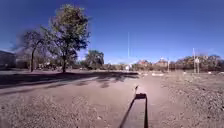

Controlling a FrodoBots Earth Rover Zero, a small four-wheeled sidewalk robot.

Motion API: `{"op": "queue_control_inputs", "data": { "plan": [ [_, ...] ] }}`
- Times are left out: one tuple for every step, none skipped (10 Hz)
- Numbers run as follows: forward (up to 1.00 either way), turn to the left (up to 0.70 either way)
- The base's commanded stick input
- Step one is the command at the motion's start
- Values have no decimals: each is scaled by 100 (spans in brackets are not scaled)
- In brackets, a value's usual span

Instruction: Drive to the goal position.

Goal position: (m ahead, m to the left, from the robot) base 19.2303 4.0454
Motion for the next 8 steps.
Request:
{"op": "queue_control_inputs", "data": {
  "plan": [
    [50, 0],
    [50, 0],
    [50, 0],
    [50, 0],
    [50, 0],
    [50, 0],
    [50, 0],
    [50, 0]
  ]
}}
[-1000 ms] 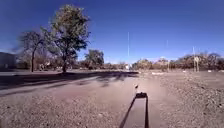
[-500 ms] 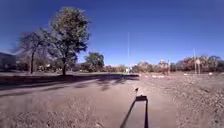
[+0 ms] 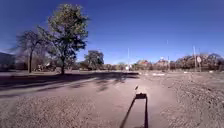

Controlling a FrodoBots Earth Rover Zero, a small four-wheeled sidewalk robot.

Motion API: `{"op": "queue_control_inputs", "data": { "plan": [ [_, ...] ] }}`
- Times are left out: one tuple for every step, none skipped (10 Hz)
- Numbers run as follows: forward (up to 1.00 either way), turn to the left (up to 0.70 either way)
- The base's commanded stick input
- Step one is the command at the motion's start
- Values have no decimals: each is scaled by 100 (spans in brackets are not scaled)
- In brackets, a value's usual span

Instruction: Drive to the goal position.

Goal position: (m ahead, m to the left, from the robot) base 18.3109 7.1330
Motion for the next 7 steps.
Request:
{"op": "queue_control_inputs", "data": {
  "plan": [
    [50, 2],
    [50, 4],
    [50, 22],
    [50, 26],
    [50, 11],
    [50, 4],
    [50, 0]
  ]
}}
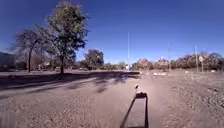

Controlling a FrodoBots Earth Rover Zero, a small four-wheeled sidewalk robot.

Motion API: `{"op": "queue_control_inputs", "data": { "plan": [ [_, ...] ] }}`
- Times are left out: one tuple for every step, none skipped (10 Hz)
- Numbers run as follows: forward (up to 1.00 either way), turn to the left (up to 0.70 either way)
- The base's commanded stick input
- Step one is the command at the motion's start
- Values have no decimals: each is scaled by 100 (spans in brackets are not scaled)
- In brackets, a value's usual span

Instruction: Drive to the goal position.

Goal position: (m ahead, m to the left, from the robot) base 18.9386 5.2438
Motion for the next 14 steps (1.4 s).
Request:
{"op": "queue_control_inputs", "data": {
  "plan": [
    [50, 0],
    [50, 0],
    [50, 0],
    [50, 0],
    [50, 0],
    [50, 0],
    [50, 0],
    [50, 0],
    [50, 0],
    [50, 0],
    [50, 0],
    [50, 0],
    [50, -5],
    [50, -13]
  ]
}}
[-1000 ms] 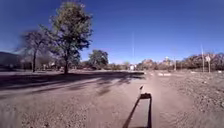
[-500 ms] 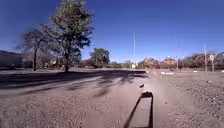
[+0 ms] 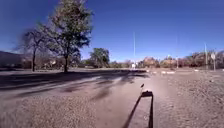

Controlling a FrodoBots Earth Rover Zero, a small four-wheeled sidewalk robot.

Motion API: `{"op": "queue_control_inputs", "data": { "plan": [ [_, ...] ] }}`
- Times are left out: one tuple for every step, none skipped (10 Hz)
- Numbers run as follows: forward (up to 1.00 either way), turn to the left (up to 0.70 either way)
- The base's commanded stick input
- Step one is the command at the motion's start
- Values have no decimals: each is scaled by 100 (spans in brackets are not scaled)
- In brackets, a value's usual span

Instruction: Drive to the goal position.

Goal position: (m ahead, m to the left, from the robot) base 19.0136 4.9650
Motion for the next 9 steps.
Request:
{"op": "queue_control_inputs", "data": {
  "plan": [
    [50, -26],
    [50, -11],
    [50, 0],
    [50, 0],
    [50, 0],
    [50, 0],
    [50, 0],
    [50, 0],
    [50, 0]
  ]
}}
